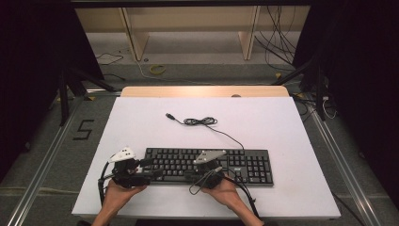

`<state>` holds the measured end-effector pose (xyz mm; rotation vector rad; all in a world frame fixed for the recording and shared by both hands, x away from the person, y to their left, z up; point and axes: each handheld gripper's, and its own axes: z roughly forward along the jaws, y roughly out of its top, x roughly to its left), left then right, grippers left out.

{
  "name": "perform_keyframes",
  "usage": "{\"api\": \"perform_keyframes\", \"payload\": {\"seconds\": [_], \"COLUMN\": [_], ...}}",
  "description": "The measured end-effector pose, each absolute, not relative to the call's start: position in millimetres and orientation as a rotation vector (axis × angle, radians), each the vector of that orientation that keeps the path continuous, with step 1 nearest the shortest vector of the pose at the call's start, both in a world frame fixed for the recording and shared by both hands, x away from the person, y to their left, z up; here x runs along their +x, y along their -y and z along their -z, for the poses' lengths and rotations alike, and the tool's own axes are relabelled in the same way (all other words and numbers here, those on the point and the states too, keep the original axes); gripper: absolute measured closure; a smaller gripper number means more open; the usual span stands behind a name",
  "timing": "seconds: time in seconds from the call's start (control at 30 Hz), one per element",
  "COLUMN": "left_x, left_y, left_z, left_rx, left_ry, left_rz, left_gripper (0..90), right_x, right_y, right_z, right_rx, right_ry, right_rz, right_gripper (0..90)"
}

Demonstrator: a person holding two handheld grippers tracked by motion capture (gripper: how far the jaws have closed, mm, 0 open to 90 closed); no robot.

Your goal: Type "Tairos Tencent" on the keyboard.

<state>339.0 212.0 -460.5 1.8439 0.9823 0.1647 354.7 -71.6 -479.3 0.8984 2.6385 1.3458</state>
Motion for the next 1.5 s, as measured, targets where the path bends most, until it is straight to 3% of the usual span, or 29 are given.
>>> {"api": "perform_keyframes", "payload": {"seconds": [1.1,1.5], "left_x": [341.1,342.2], "left_y": [-214.4,-215.2], "left_z": [462.3,463.4], "left_rx": [1.872,1.883], "left_ry": [-1.010,-1.029], "left_rz": [-0.166,-0.165], "left_gripper": [30.1,30.7], "right_x": [363.2,368.9], "right_y": [84.4,85.1], "right_z": [465.2,460.2], "right_rx": [0.963,0.998], "right_ry": [-2.570,-2.548], "right_rz": [-1.432,-1.436], "right_gripper": [57.2,54.0]}}
